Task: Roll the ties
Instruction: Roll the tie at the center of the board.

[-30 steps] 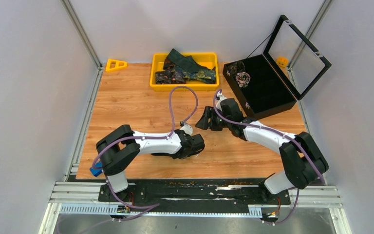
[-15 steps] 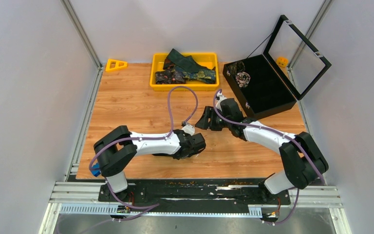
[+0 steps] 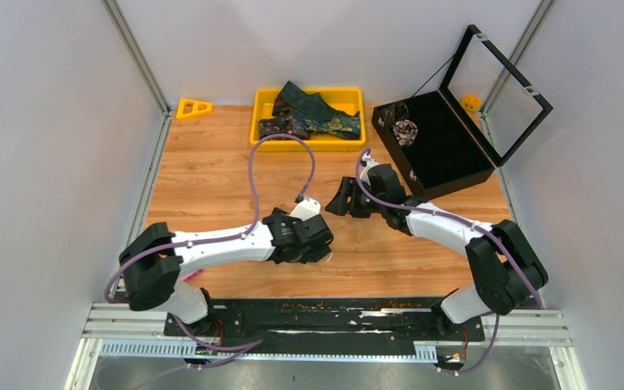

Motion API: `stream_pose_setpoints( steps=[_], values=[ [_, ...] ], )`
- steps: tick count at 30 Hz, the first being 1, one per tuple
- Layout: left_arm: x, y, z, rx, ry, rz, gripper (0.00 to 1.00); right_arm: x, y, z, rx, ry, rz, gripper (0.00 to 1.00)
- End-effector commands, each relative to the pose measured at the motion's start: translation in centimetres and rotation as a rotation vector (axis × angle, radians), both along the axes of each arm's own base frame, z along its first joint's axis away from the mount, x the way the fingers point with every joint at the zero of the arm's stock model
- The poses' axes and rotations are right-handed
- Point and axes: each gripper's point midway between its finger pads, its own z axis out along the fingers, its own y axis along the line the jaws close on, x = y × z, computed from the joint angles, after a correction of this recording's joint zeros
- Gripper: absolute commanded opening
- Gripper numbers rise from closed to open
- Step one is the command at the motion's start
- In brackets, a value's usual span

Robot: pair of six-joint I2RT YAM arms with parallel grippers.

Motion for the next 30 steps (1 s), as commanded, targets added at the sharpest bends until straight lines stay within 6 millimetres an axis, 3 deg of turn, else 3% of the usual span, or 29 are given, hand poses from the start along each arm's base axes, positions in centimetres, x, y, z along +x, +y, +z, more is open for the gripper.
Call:
stream_pose_setpoints(
  steps=[1, 3, 11, 20, 25, 30],
  values=[
    [0.6, 0.0, 3.1, -0.117, -0.109, -0.007, 0.94, 1.1, 0.6, 1.9, 0.032, -0.05, -0.009, 0.6],
    [0.6, 0.3, 4.1, -0.162, -0.139, -0.013, 0.99, 1.1, 0.9, 2.4, 0.029, -0.057, -0.009, 0.6],
    [1.2, 4.3, 6.5, -0.347, -0.224, 0.063, 1.0, -0.6, 3.1, 4.1, 0.014, -0.077, 0.039, 0.6],
    [1.2, 9.0, 5.3, -0.517, -0.268, 0.203, 1.0, -4.1, 7.6, 4.3, -0.049, -0.071, 0.151, 0.59],
    [1.5, 9.2, 4.0, -0.6, -0.243, 0.22, 1.0, -5.7, 10.9, 3.5, -0.062, -0.041, 0.213, 0.57],
    [2.0, 8.5, 3.2, -0.676, -0.217, 0.204, 1.0, -6.6, 12.8, 1.6, -0.115, 0.012, 0.232, 0.56]
  ],
)
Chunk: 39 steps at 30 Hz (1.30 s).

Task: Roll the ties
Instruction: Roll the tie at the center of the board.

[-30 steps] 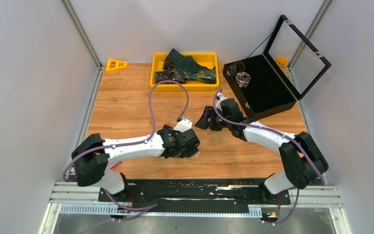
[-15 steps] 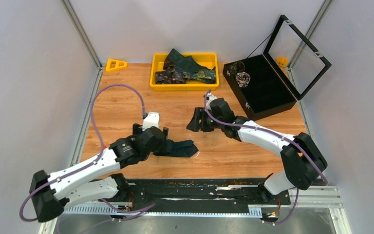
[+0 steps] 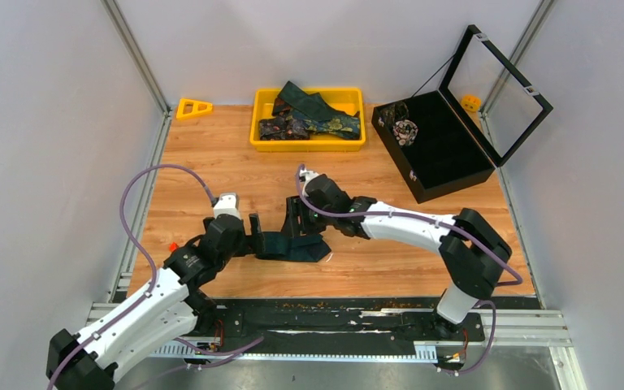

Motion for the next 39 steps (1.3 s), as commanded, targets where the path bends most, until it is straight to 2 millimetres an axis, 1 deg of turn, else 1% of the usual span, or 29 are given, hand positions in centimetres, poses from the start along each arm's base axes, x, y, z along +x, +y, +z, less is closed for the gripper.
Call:
stream_pose_setpoints(
  steps=[1, 6, 10, 12, 17, 24, 32, 33, 34, 39],
  values=[
    [0.9, -2.1, 0.6, -0.121, -0.034, -0.071, 1.0, 0.0, 1.7, -0.5, -0.036, 0.024, -0.015, 0.56],
    [0.9, -2.5, -0.5, -0.165, -0.012, -0.098, 1.0, -0.3, 2.7, -2.0, -0.051, 0.06, 0.006, 0.55],
    [0.9, -2.5, -1.1, -0.175, 0.001, -0.107, 1.0, -0.2, 3.1, -3.2, -0.069, 0.073, 0.011, 0.53],
    [0.9, -2.8, -1.2, -0.187, 0.003, -0.119, 1.0, -0.2, 3.0, -3.8, -0.082, 0.078, 0.013, 0.51],
    [1.0, -3.5, -2.3, -0.212, 0.022, -0.144, 1.0, -0.2, 2.6, -5.0, -0.109, 0.083, 0.012, 0.46],
    [1.1, -4.5, -3.4, -0.254, 0.046, -0.176, 0.99, 0.0, 1.8, -6.1, -0.135, 0.08, 0.005, 0.41],
    [1.1, -5.3, -4.4, -0.288, 0.062, -0.202, 0.92, 0.1, 1.1, -7.3, -0.148, 0.098, -0.002, 0.38],
    [1.0, -5.3, -4.8, -0.286, 0.074, -0.202, 0.92, 0.1, 1.0, -7.4, -0.148, 0.1, -0.001, 0.38],
    [1.3, -5.6, -4.6, -0.297, 0.06, -0.209, 0.91, 0.1, 1.0, -7.6, -0.149, 0.102, -0.001, 0.38],
    [1.4, -6.2, -5.4, -0.32, 0.078, -0.223, 0.85, 0.1, 0.7, -8.1, -0.147, 0.112, -0.001, 0.36]
  ],
)
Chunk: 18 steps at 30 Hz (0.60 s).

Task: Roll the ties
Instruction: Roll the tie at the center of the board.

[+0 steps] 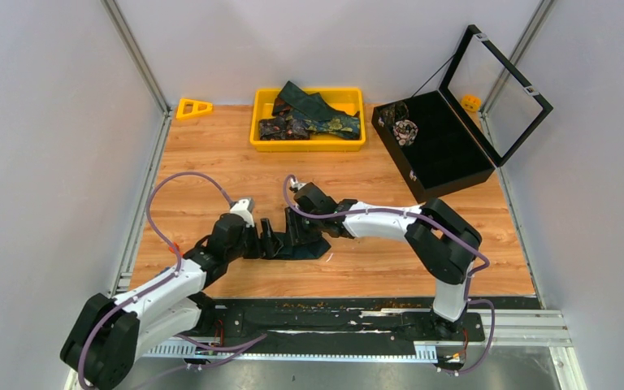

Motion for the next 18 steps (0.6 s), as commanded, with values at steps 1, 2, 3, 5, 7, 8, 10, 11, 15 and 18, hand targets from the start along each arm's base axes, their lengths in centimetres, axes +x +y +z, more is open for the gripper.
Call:
stream_pose_setpoints(
  steps=[1, 2, 3, 5, 7, 8, 10, 11, 15, 18],
  values=[
    [0.8, -1.1, 0.3, -0.057, -0.03, -0.016, 0.83, 0.5, -0.3, -1.2, -0.007, -0.006, -0.004, 0.36],
    [0.9, -1.2, 0.2, -0.06, -0.029, -0.017, 0.81, 0.6, -0.3, -1.2, -0.007, -0.005, -0.005, 0.36],
    [0.9, -1.2, 0.1, -0.062, -0.025, -0.016, 0.78, 0.6, -0.3, -1.2, -0.007, -0.005, -0.004, 0.36],
    [1.0, -1.3, -0.1, -0.065, -0.021, -0.016, 0.72, 0.7, -0.4, -1.3, -0.006, -0.002, -0.003, 0.36],
    [1.1, -1.3, -0.2, -0.062, -0.017, -0.014, 0.66, 0.7, -0.3, -1.2, -0.001, -0.003, 0.001, 0.36],
    [1.1, -1.4, -0.3, -0.058, -0.01, -0.015, 0.63, 0.8, -0.4, -1.0, 0.002, -0.004, 0.002, 0.36],
    [1.2, -1.4, -0.4, -0.052, -0.002, -0.02, 0.59, 1.2, -0.3, -0.3, 0.015, -0.014, 0.004, 0.35],
    [1.1, -1.4, -0.4, -0.049, 0.005, -0.022, 0.57, 1.4, -0.2, 0.4, 0.028, -0.021, 0.006, 0.35],
    [1.2, -1.3, -0.2, -0.015, 0.019, -0.038, 0.5, 2.9, -0.2, 3.2, 0.055, -0.08, 0.002, 0.36],
    [1.4, -1.0, 0.2, 0.024, 0.027, -0.038, 0.47, 4.0, -0.9, 4.0, 0.049, -0.113, -0.011, 0.36]
  ],
)
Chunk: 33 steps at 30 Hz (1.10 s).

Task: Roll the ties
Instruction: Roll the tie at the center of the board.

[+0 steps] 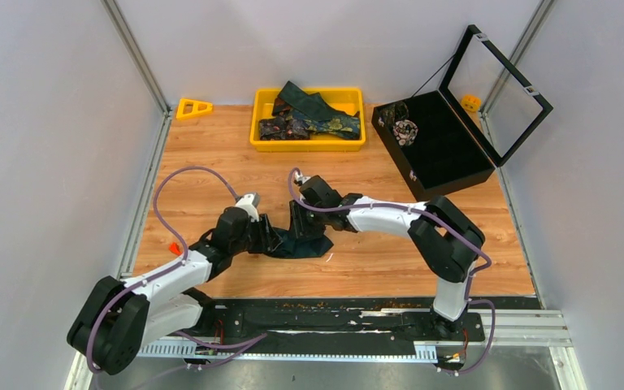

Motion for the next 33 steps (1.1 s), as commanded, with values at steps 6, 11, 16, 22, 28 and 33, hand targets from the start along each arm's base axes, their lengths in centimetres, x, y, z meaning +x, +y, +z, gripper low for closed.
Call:
stream_pose_setpoints(
  steps=[6, 11, 16, 22, 28, 33],
  values=[
    [0.3, 1.4, 0.7, 0.144, 0.037, -0.017, 0.46, 4.1, -1.9, 1.6, -0.009, -0.113, -0.044, 0.36],
    [0.6, 1.4, 1.0, 0.17, 0.042, -0.03, 0.44, 3.4, -2.2, -1.1, -0.026, -0.057, -0.021, 0.35],
    [0.8, 1.9, 1.1, 0.207, 0.047, -0.021, 0.43, 2.1, -2.9, -1.8, -0.019, -0.021, -0.029, 0.32],
    [1.2, 2.5, 1.7, 0.243, 0.033, -0.009, 0.43, 0.8, -3.9, -1.5, -0.016, -0.008, -0.026, 0.29],
    [1.4, 2.3, 1.8, 0.295, 0.034, -0.025, 0.41, 1.4, -4.5, 0.6, -0.034, -0.069, -0.027, 0.29],
    [1.5, 2.9, 2.4, 0.414, 0.022, -0.019, 0.41, 2.5, -5.4, 2.7, -0.042, -0.132, -0.049, 0.29]
  ],
)
